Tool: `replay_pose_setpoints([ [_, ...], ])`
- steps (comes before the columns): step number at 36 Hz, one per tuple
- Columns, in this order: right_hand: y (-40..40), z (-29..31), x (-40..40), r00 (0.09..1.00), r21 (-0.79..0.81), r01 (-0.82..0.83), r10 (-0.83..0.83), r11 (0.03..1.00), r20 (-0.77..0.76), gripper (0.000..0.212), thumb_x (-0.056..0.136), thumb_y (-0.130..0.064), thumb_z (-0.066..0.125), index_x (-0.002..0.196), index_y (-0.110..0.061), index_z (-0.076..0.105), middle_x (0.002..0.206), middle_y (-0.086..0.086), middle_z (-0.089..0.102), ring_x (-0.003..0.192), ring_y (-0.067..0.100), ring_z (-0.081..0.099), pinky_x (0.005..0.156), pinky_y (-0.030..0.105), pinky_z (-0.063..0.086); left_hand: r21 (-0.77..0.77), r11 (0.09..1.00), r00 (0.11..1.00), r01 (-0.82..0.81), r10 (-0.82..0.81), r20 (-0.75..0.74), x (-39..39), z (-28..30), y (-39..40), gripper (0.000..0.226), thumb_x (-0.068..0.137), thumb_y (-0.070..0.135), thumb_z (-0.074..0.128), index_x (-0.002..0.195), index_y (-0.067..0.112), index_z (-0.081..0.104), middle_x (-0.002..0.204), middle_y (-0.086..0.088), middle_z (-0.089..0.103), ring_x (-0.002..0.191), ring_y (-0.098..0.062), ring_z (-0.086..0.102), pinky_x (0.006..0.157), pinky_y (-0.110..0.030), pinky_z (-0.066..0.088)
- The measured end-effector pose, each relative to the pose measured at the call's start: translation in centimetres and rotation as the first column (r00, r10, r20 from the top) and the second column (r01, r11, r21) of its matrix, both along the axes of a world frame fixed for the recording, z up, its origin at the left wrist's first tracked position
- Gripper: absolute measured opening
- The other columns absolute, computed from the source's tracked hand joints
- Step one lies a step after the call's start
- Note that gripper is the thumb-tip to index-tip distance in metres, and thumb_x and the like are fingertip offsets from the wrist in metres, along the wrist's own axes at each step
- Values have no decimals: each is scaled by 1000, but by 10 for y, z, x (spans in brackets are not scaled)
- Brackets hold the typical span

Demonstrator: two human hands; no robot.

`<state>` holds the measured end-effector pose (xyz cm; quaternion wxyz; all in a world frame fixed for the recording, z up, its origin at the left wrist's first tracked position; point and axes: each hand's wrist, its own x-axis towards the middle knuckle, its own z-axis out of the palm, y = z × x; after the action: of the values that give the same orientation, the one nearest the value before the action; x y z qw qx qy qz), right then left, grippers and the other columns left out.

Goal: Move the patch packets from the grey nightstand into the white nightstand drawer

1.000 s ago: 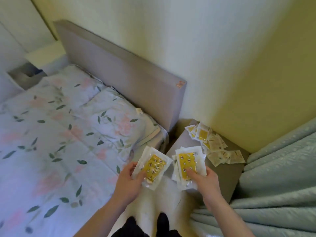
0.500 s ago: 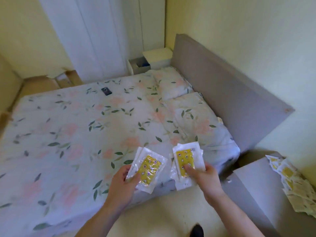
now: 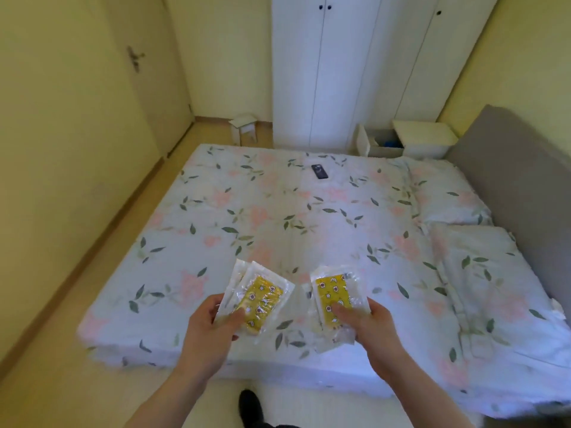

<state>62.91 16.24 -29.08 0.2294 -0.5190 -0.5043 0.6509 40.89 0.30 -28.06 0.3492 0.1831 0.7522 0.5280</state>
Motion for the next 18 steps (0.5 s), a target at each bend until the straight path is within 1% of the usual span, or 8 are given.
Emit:
replay_pose_setpoints([
  [3, 3, -3, -66, 997, 7, -71, 71, 997, -10, 33, 72, -23, 88, 101, -13, 77, 94, 10, 79, 86, 30, 76, 71, 40, 60, -1, 997, 997, -77, 77, 30, -55, -6, -17, 18, 87, 14, 75, 102, 22, 69, 93, -2, 75, 86, -23, 71, 66, -31, 56],
  [5, 3, -5, -114, 992, 18, -122, 123, 992, -21, 39, 66, -27, 85, 100, -11, 77, 93, 12, 79, 83, 30, 76, 68, 36, 59, -12, 992, 990, -125, 125, 66, -93, -10, -28, 22, 83, 22, 76, 103, 23, 70, 93, -5, 75, 87, -27, 72, 69, -34, 57],
  [6, 2, -7, -139, 988, 15, -150, 151, 989, -26, 39, 66, -28, 85, 101, -11, 77, 92, 11, 79, 84, 30, 76, 69, 37, 60, -25, 989, 985, -146, 148, 94, -112, -13, -34, 21, 84, 22, 75, 104, 21, 70, 94, -7, 76, 89, -28, 72, 72, -35, 58],
  [8, 0, -12, -188, 980, -5, -198, 198, 980, -21, 34, 70, -26, 87, 100, -13, 78, 92, 10, 79, 90, 34, 76, 78, 45, 63, -50, 979, 965, -196, 202, 169, -150, -19, -48, 13, 94, 18, 69, 107, 17, 70, 96, -11, 76, 91, -29, 72, 75, -37, 58],
  [11, -8, -18, -262, 963, -35, -268, 268, 963, -13, 28, 71, -27, 88, 95, -17, 80, 93, 11, 79, 94, 41, 73, 89, 58, 59, -104, 951, 919, -291, 308, 247, -201, -22, -71, 12, 98, 19, 63, 106, 16, 71, 100, -12, 76, 90, -25, 71, 78, -37, 57],
  [13, -14, -22, -313, 944, -53, -330, 330, 942, -17, 23, 72, -24, 89, 93, -18, 80, 94, 12, 79, 94, 41, 73, 89, 59, 59, -116, 932, 898, -344, 362, 251, -235, -20, -87, 13, 99, 19, 62, 106, 15, 71, 101, -11, 76, 91, -24, 70, 78, -35, 57],
  [15, -23, -22, -363, 920, -58, -391, 390, 919, -16, 17, 79, -15, 85, 94, -15, 80, 94, 12, 79, 92, 38, 75, 86, 55, 61, -124, 903, 870, -411, 429, 243, -268, -17, -104, 13, 99, 19, 61, 106, 15, 71, 101, -10, 76, 92, -23, 69, 76, -32, 57],
  [18, -39, -16, -435, 874, -71, -485, 485, 872, -20, 19, 81, -10, 83, 99, -11, 78, 94, 10, 80, 92, 36, 76, 88, 58, 59, -122, 847, 810, -517, 531, 249, -314, -14, -133, 14, 100, 20, 60, 106, 15, 72, 99, -8, 77, 93, -22, 70, 77, -33, 57],
])
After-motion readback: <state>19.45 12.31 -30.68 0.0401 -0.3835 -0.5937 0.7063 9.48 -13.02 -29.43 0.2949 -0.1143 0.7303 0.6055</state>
